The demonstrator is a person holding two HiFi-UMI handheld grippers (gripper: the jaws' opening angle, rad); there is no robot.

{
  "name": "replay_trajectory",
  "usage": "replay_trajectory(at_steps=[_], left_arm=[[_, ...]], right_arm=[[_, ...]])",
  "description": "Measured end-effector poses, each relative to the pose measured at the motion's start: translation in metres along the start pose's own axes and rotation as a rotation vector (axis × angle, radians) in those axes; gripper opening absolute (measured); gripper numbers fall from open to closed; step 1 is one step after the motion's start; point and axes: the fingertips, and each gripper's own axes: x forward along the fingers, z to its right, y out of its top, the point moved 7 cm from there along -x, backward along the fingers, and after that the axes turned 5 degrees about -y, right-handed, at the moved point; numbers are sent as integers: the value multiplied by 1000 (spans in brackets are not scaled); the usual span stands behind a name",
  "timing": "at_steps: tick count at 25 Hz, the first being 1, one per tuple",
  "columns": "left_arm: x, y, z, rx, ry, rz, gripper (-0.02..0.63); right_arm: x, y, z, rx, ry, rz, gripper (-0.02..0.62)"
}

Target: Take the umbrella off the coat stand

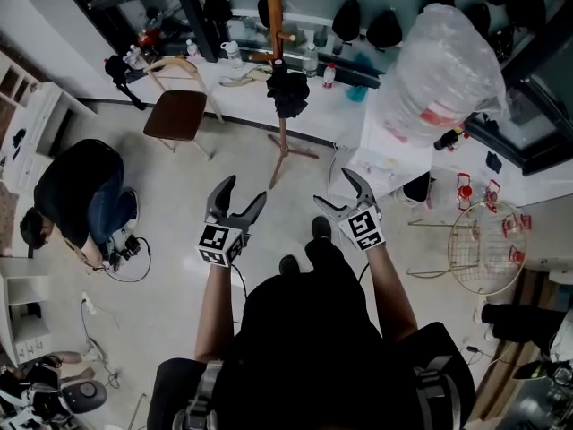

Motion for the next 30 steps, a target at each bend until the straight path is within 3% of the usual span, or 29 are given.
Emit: replay_trajectory(at_steps=[18,30], left_arm=[[48,32,-36,5,92,-2,373],[80,37,-46,-55,223,17,377]], right_arm=[[72,13,77,-4,64,27,413],[122,18,125,-34,185,33,413]])
